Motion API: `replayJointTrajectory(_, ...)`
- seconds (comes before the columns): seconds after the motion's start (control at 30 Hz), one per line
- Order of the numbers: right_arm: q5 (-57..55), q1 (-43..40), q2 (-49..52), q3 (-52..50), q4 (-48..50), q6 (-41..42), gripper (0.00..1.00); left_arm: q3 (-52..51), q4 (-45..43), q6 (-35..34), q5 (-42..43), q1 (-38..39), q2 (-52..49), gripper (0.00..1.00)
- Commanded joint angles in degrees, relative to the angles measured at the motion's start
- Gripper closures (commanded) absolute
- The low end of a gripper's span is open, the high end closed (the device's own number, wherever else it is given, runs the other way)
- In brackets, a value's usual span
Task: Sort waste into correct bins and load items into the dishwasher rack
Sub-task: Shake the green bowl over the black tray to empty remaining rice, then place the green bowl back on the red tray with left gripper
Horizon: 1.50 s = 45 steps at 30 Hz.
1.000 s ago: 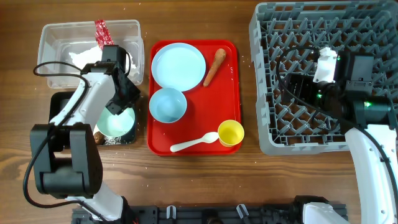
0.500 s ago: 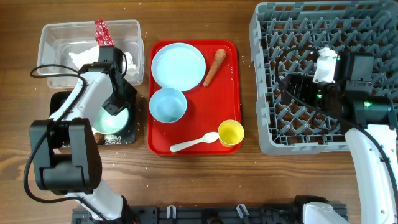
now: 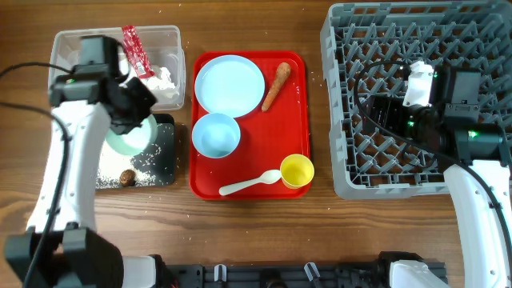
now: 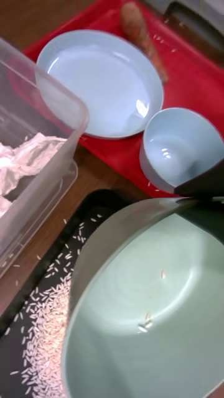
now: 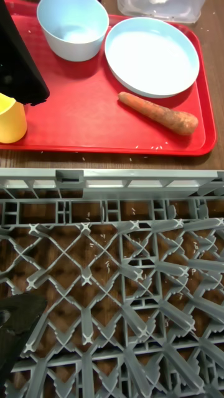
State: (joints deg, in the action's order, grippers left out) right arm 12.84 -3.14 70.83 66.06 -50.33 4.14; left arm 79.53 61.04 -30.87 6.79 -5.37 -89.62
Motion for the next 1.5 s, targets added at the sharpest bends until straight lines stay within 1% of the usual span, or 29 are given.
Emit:
replayJointTrajectory(0.0,-1.0,0.2,0.3,1.0,0.2,-1.2,0.00,0.6,2.4,13.8,14.6,-7.3,0.7,0.96)
replayJointTrajectory(0.07,-1.0,0.2,0.3,1.0,0.2,-1.2,0.00,0.6,5.1,22.9,23.9,-13.2,0.7,0.96)
replayJointTrajectory(0.13,-1.0,0.2,0.3,1.0,0.2,-1.2,0.00,0.6,8.3,32.9,34.7,-21.0,0.7,0.96)
replayJointTrajectory(0.17,-1.0,0.2,0.3,1.0,0.2,-1.2,0.00,0.6,9.2,37.0,40.3,-24.3,0.7,0.96)
replayJointTrajectory(0.2,-1.0,0.2,0.3,1.0,0.0,-1.2,0.00,0.6,9.8,41.6,48.2,-28.1,0.5,0.96)
replayJointTrajectory(0.27,-1.0,0.2,0.3,1.0,-0.1,-1.2,0.00,0.2,10.5,47.0,56.6,-32.1,0.3,0.96)
replayJointTrajectory(0.3,-1.0,0.2,0.3,1.0,-0.1,-1.2,0.00,-0.4,11.1,48.2,59.0,-33.7,0.2,0.96)
replayJointTrajectory(0.4,-1.0,0.2,0.3,1.0,-0.1,-1.2,0.00,-2.5,11.9,48.5,63.1,-36.3,-0.2,0.96)
replayJointTrajectory(0.6,-1.0,0.2,0.3,1.0,-1.2,-1.2,0.00,-2.8,13.2,48.4,83.1,-41.4,-1.6,0.96)
replayJointTrajectory(0.63,-1.0,0.2,0.3,1.0,-1.4,-1.2,0.00,-2.8,13.6,44.7,83.6,-42.1,-1.5,0.96)
replayJointTrajectory(0.7,-1.0,0.2,0.3,1.0,-1.6,-1.2,0.00,-2.8,14.8,43.5,83.6,-42.8,-1.6,0.96)
replayJointTrajectory(0.77,-1.0,0.2,0.3,1.0,-1.6,-1.2,0.00,-2.8,18.5,43.7,83.6,-43.5,-1.5,0.96)
replayJointTrajectory(0.83,-1.0,0.2,0.3,1.0,-1.7,-1.1,0.00,-2.8,17.9,45.0,83.5,-44.1,-1.5,0.96)
replayJointTrajectory(0.87,-1.0,0.2,0.3,1.0,-1.8,-1.1,0.00,-2.8,15.1,44.9,81.9,-44.7,-1.6,0.96)
replayJointTrajectory(0.9,-1.0,0.2,0.3,1.0,-2.0,-1.1,0.00,-2.8,16.0,42.4,81.9,-45.2,-1.9,0.96)
replayJointTrajectory(0.93,-1.0,0.2,0.3,1.0,-2.0,-1.2,0.00,-2.8,16.7,42.4,83.6,-45.6,-1.9,0.96)
replayJointTrajectory(1.0,-1.0,0.2,0.3,1.0,-2.1,-1.1,0.00,-2.8,15.3,42.4,83.3,-46.4,-2.1,0.96)
replayJointTrajectory(1.03,-1.0,0.2,0.3,1.0,-2.1,-1.2,0.00,-2.8,17.2,42.4,83.6,-46.4,-1.9,0.96)
replayJointTrajectory(1.13,-1.0,0.2,0.3,1.0,-1.7,-1.2,0.00,-2.8,16.5,44.2,83.5,-44.1,-0.1,0.96)
replayJointTrajectory(1.17,-1.0,0.2,0.3,1.0,-1.6,-1.1,0.00,-2.4,15.4,44.1,83.5,-42.1,1.2,0.96)
replayJointTrajectory(1.23,-1.0,0.2,0.3,1.0,-1.1,-1.1,0.00,1.2,12.8,43.8,82.7,-34.9,2.7,0.96)
replayJointTrajectory(1.27,-1.0,0.2,0.3,1.0,-0.8,-1.1,0.00,3.7,10.0,41.4,78.8,-29.7,2.7,0.96)
replayJointTrajectory(1.3,-1.0,0.2,0.3,1.0,-0.3,-1.1,0.00,5.3,5.7,36.0,72.5,-24.5,2.7,0.96)
replayJointTrajectory(1.37,-1.0,0.2,0.3,1.0,0.2,-1.0,0.00,6.1,-5.2,23.5,56.7,-13.3,2.7,0.96)
replayJointTrajectory(1.4,-1.0,0.2,0.3,1.0,0.3,-1.0,0.00,6.1,-10.5,19.6,47.5,-5.7,2.6,0.96)
replayJointTrajectory(1.43,-1.0,0.2,0.3,1.0,0.3,-1.0,0.00,6.1,-13.6,18.3,40.5,0.4,2.6,0.96)
replayJointTrajectory(1.47,-1.0,0.2,0.3,1.0,0.3,-1.0,0.00,6.1,-16.6,17.9,29.0,9.5,2.5,0.96)
